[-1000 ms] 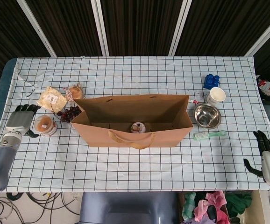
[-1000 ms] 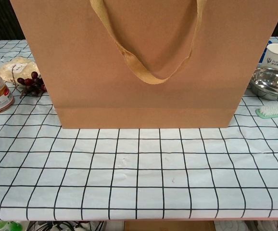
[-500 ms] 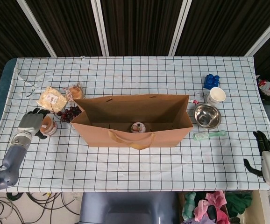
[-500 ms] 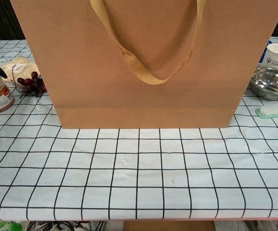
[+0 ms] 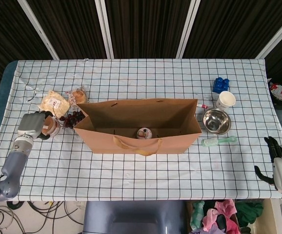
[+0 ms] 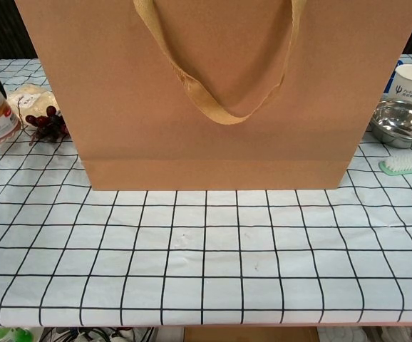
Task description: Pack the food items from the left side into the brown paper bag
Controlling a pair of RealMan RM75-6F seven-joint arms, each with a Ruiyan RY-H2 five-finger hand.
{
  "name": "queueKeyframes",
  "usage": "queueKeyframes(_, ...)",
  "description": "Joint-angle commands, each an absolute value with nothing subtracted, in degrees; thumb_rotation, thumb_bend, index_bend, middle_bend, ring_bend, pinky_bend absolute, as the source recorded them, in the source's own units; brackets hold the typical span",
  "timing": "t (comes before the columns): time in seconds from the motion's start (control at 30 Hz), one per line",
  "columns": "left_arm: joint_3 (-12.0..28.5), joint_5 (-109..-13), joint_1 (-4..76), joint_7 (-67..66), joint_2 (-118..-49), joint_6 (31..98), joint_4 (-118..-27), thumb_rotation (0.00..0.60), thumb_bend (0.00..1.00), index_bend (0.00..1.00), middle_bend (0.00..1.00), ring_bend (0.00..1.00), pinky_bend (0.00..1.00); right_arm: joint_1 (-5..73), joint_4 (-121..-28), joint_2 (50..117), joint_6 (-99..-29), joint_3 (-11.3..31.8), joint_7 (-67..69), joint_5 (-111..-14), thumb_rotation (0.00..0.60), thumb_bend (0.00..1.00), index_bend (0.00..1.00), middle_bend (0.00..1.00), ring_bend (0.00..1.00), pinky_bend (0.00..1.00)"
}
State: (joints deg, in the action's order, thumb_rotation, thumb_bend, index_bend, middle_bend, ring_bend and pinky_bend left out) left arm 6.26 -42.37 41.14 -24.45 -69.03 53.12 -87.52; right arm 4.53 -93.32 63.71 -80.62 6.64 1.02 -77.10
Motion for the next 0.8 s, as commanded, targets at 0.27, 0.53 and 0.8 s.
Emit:
queueKeyframes(0.27, 16.7, -60.2, 35.0, 0.1, -45.7, 57.3, -120.5, 0.6, 0.43, 0.44, 0.45, 0.35, 0.53, 4.6, -93.5, 63.7, -80.2, 6.5, 1.0, -77.1, 0.6, 0.27, 0.03, 0.03, 0.14, 0.27)
queueKeyframes(0.53, 20.6, -71.0, 31.4, -1.3, -47.2, 74.0, -127.1, 0.6, 0.43, 0.46, 0.45, 0.35, 0.57, 4.6, -93.4, 63.6, -80.3, 6.5, 1.4, -77.1, 0.6, 0.27, 0.03, 0.03, 0.14, 0.27)
queueKeyframes(0.8, 22.8, -68.9, 33.6, -5.6, -49.9, 76.0, -128.2, 0.6, 0.43, 0.47, 0.45, 0.35, 0.57, 4.6, -93.4, 63.7, -80.1, 6.4, 1.3, -77.1, 0.6, 0.27, 0.03, 0.03, 0.14, 0.27)
